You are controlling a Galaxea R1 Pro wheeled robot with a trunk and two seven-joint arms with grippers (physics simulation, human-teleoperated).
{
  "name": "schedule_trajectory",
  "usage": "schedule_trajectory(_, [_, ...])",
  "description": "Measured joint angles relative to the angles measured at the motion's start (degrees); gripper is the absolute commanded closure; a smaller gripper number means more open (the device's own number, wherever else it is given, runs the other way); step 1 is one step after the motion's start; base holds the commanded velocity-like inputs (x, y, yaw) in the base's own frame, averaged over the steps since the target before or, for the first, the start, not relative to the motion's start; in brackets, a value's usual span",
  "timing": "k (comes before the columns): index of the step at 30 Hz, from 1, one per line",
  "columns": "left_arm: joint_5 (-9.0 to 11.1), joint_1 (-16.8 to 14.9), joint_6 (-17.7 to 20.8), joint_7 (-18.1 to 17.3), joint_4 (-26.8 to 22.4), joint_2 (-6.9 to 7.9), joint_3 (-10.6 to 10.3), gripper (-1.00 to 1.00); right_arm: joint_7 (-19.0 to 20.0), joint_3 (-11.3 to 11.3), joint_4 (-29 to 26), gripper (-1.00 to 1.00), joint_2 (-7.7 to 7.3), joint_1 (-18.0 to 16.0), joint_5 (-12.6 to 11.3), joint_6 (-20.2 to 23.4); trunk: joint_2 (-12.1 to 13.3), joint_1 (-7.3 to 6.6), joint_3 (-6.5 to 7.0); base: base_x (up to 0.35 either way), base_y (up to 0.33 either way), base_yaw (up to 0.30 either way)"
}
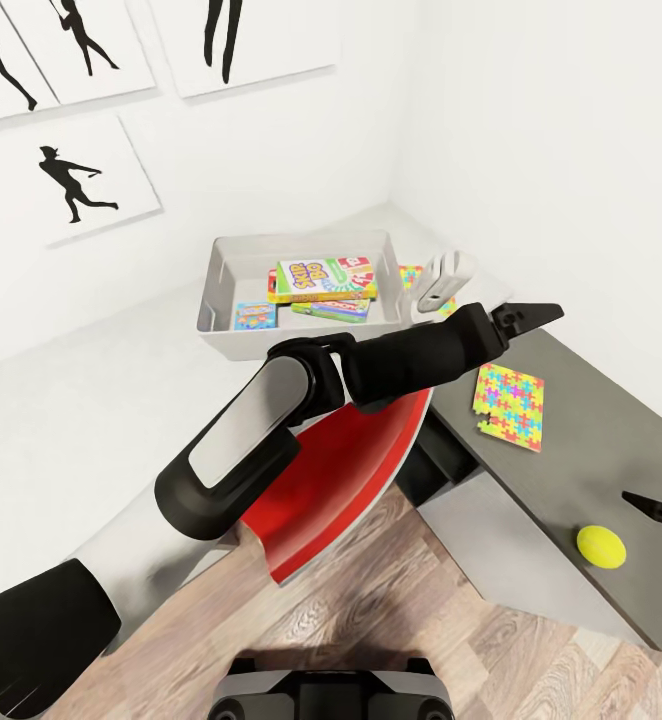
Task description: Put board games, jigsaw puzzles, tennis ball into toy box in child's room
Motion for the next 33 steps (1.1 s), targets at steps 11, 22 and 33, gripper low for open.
schedule_trajectory(11, [-0.01, 0.01, -0.03, -0.22, 0.0, 0.0, -0.06, -1.0, -0.55, 0.01, 0.0, -1.0, 0.08, -0.02, -0.01, 0.03, 0.0, 0.0, 0.0, -0.004, 0.0, 0.0])
schedule_trajectory(22, [-0.01, 0.01, -0.04, -0.26, 0.0, 0.0, -0.08, -1.0, -0.86, 0.14, 0.0, -1.0, 0.42, -0.01, -0.02, 0.05, 0.0, 0.0, 0.0, 0.0, 0.0, 0.0])
schedule_trajectory(33, [-0.01, 0.01, -0.04, -0.1, 0.0, 0.06, -0.09, -1.0, -5.92, 6.15, 0.05, -1.0, 0.69, -0.01, -0.11, 0.07, 0.0, 0.0, 0.0, 0.0, 0.0, 0.0])
